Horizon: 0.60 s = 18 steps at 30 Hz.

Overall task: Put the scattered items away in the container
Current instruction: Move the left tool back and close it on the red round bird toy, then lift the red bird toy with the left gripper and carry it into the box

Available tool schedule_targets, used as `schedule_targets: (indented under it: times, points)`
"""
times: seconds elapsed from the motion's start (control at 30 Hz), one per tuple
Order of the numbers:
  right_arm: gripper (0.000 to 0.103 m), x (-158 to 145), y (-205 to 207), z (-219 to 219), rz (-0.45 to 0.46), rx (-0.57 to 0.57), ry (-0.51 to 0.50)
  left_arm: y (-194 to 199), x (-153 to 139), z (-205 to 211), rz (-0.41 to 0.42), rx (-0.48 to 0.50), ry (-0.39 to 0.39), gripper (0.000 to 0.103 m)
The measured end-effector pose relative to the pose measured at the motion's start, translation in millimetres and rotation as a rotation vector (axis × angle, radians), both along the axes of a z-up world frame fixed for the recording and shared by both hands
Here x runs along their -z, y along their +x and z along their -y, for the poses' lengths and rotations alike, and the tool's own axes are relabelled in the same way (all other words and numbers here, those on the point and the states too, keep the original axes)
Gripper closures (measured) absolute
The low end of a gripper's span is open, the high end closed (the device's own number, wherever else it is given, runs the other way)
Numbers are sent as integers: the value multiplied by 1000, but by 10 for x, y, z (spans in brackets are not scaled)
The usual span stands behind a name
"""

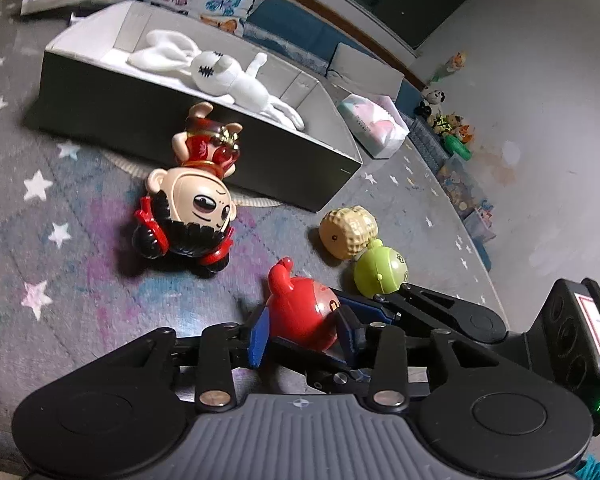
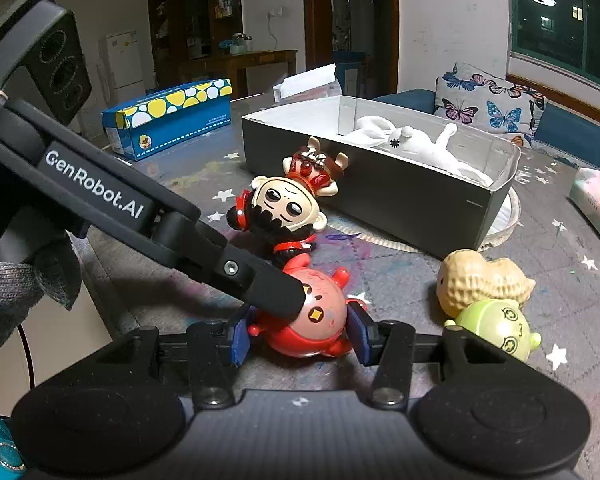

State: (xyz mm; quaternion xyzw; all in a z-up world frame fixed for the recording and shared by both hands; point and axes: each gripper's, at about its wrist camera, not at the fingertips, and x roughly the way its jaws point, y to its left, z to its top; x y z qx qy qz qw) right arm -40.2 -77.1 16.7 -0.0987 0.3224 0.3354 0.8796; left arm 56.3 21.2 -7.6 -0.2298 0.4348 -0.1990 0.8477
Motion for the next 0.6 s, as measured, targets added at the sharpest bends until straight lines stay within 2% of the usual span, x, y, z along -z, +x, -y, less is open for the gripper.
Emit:
schedule_targets:
  times: [0.2,0.37,0.6]
  points:
    - [54,-21,-8,-3,4,2,-4,-20,-29,20,12,16,7,62]
    - [54,-150,-30,11,34,1,-8,-47,-155,23,52,27,-3,62]
    - [54,-508,90,23,155,3,-29,98,-507,34,156,23,-31,62]
